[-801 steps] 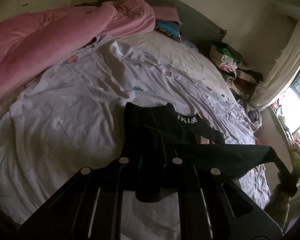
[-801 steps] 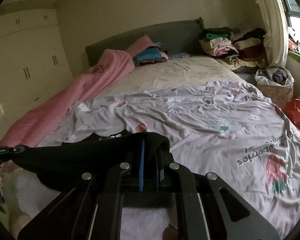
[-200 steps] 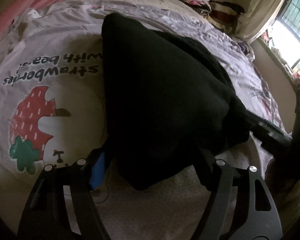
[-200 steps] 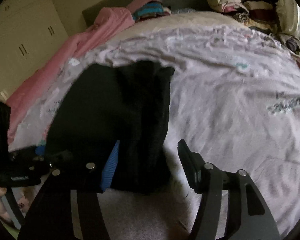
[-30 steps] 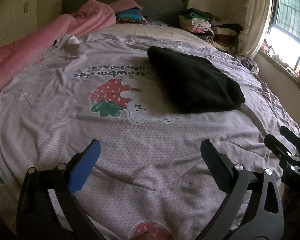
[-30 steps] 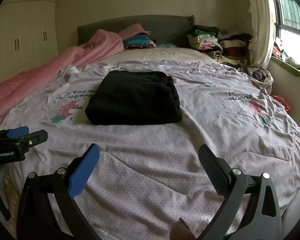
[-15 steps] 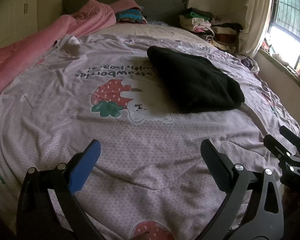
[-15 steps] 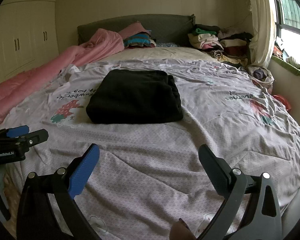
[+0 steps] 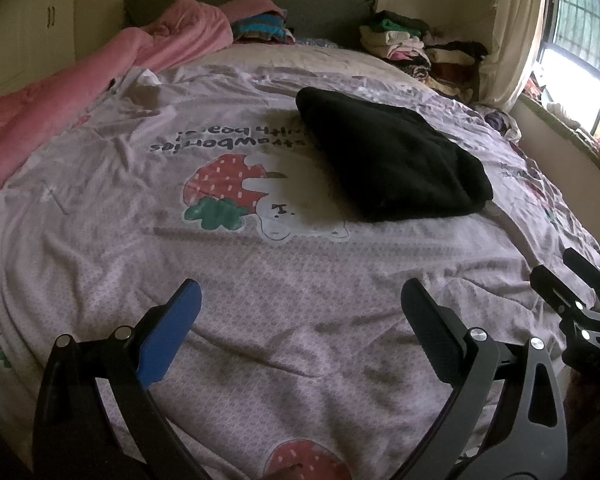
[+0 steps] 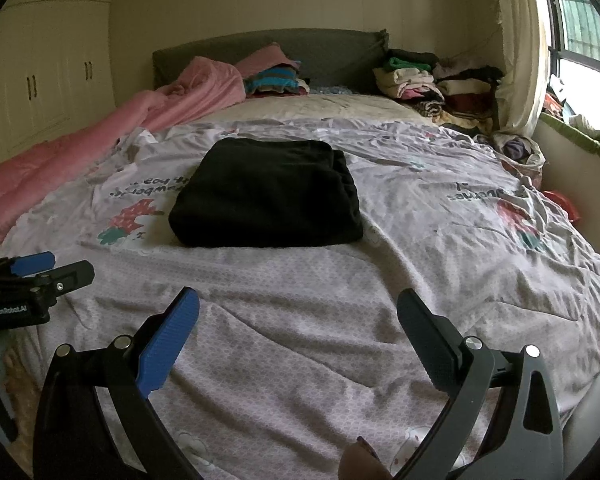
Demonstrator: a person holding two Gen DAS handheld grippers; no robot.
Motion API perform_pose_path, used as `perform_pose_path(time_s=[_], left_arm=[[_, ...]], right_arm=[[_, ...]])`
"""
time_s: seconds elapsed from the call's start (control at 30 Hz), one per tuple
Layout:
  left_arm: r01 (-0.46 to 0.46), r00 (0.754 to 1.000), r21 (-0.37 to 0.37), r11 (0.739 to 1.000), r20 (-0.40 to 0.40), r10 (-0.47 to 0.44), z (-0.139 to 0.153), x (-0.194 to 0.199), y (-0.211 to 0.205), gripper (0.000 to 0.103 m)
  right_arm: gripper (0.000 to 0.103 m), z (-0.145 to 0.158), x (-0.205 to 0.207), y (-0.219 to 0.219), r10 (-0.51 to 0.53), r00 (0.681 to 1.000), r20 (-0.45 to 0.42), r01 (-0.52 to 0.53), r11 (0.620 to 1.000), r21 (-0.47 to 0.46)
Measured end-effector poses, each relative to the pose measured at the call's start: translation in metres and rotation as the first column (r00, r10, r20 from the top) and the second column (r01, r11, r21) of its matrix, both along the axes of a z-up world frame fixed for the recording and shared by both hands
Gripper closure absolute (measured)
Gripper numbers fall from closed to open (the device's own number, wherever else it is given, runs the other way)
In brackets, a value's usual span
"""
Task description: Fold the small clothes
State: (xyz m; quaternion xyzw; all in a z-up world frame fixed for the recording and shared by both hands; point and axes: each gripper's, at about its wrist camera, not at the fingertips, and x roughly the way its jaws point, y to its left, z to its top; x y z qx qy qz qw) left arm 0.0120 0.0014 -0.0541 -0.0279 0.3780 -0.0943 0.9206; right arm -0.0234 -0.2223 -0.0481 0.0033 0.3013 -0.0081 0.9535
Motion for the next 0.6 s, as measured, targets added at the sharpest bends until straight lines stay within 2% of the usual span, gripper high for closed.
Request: perform_pose_path(time_s=[0.23, 0.33, 0.4, 0.43, 0.5, 0.53, 0.6], left_arm=[[-0.008, 0.999, 0.012, 1.000, -0.035, 0.008, -0.007, 0.004, 0.002, 0.010], [-0.032, 0.998, -0.011, 0.999, -0.051, 0.032, -0.006, 0.008, 0.013, 0.009], [-0.075, 0.995, -0.016, 0.997, -0.066, 0.073, -0.004, 0.016, 0.031, 0.009], [-0.114, 0.991, -0.022, 0.993, -0.076, 0.112, 0.001, 0.024, 0.051, 0.009], [-0.193, 0.979, -0.035, 0.981, -0.081, 0.190, 0.010, 0.037, 0.092, 0.009], [-0.269, 0.961, -0.031, 0.963, -0.080, 0.266, 0.016, 0.049, 0.129, 0.009], [-0.359, 0.932, -0.019, 0.933, -0.066, 0.357, 0.022, 0.060, 0.179, 0.009]], right_arm=[[0.004, -0.001, -0.004, -0.012, -0.050, 0.999, -0.009, 0.051, 0.999, 0.016], [0.004, -0.001, -0.011, -0.040, -0.153, 0.988, -0.011, 0.153, 0.987, 0.037], [0.004, 0.001, -0.021, -0.076, -0.277, 0.961, -0.008, 0.278, 0.959, 0.049], [0.004, 0.002, -0.028, -0.096, -0.344, 0.939, -0.011, 0.344, 0.938, 0.048], [0.004, 0.001, -0.049, -0.154, -0.508, 0.861, -0.024, 0.509, 0.859, 0.050], [0.004, 0.000, -0.060, -0.181, -0.578, 0.816, -0.031, 0.578, 0.815, 0.042], [0.004, -0.006, -0.091, -0.249, -0.737, 0.673, -0.064, 0.739, 0.674, 0.021]])
